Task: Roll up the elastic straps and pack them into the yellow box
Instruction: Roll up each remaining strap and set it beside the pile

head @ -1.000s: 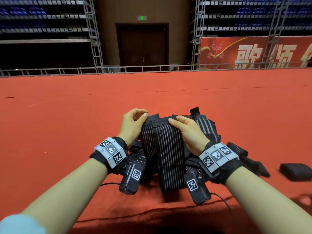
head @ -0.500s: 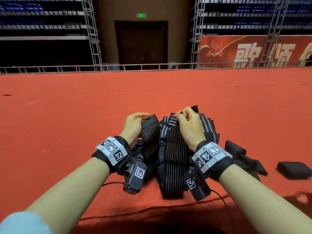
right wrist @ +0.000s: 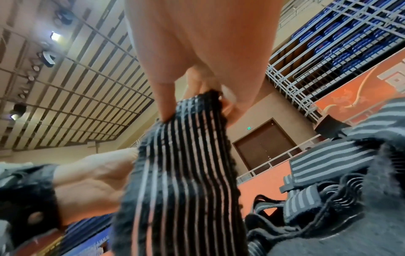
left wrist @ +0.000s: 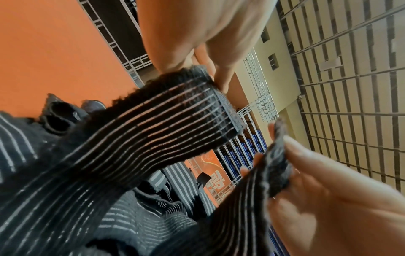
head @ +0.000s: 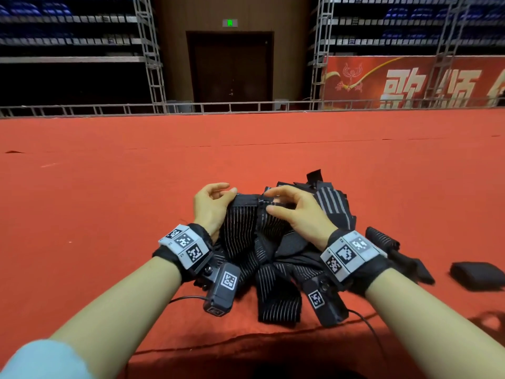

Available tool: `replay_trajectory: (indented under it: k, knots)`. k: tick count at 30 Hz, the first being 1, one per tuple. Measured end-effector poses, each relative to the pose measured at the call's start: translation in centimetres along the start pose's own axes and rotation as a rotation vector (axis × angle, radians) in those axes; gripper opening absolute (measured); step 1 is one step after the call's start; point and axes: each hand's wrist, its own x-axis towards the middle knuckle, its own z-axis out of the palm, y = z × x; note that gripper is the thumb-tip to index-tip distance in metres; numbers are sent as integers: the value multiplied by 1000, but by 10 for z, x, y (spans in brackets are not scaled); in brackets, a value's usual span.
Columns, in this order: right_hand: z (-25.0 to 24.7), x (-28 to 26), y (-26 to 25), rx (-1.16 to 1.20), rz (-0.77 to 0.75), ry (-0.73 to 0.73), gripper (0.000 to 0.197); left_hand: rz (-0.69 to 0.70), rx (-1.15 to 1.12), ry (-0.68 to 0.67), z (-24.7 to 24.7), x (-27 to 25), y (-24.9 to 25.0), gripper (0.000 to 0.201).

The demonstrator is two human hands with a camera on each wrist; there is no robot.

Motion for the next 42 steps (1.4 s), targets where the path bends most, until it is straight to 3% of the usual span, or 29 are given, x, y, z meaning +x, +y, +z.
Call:
replay_trajectory:
  k: [4, 11, 14, 20, 23, 30, 42]
  knots:
    - [10, 1, -10, 118, 11, -67, 23, -55, -80, -85, 9, -11, 1, 20]
    - [15, 5, 2, 144, 62, 135, 12, -216, -337, -340, 13, -27, 11, 21]
    - [13, 5, 4, 188, 46, 176, 13, -254, -415, -432, 10, -27, 12, 30]
    - [4, -1, 0, 245, 21, 55, 19, -186, -387, -343, 10, -25, 7, 24]
    - [-1, -3, -3, 238, -6, 81, 19, -172, -354, -295, 8, -23, 6, 24]
    - [5, 3, -3, 70, -23, 214, 15, -152, -262, -392, 16, -33, 2, 12]
    - [2, 2, -6, -104, -19, 270, 11, -169, -248, -508, 15, -34, 5, 21]
